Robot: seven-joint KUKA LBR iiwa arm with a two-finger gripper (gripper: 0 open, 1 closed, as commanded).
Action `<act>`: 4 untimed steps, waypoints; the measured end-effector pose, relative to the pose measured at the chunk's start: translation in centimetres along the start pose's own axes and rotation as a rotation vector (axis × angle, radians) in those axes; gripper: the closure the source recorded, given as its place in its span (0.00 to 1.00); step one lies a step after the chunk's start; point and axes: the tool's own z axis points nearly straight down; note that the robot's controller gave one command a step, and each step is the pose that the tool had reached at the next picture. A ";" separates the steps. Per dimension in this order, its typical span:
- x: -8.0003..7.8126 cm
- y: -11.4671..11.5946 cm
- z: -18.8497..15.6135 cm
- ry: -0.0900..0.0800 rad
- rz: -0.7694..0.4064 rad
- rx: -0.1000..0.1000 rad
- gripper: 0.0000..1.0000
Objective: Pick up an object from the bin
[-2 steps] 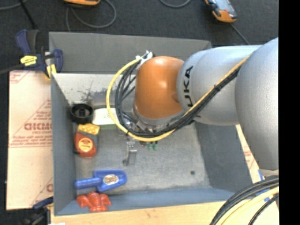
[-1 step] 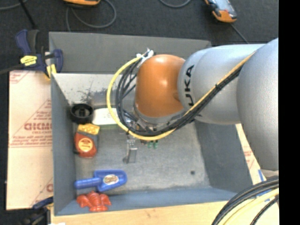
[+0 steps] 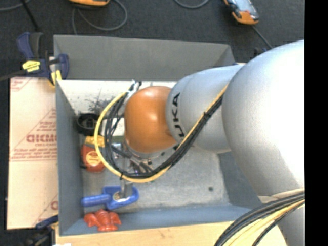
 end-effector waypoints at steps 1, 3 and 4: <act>0.3 3.5 -0.4 0.006 -0.197 -0.002 0.00; 2.4 3.5 3.0 0.006 -0.406 -0.003 0.00; 3.2 4.4 3.6 0.008 -0.459 -0.004 1.00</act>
Offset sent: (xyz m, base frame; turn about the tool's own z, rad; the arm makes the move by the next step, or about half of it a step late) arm -0.0140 0.0374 -0.0033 -0.2498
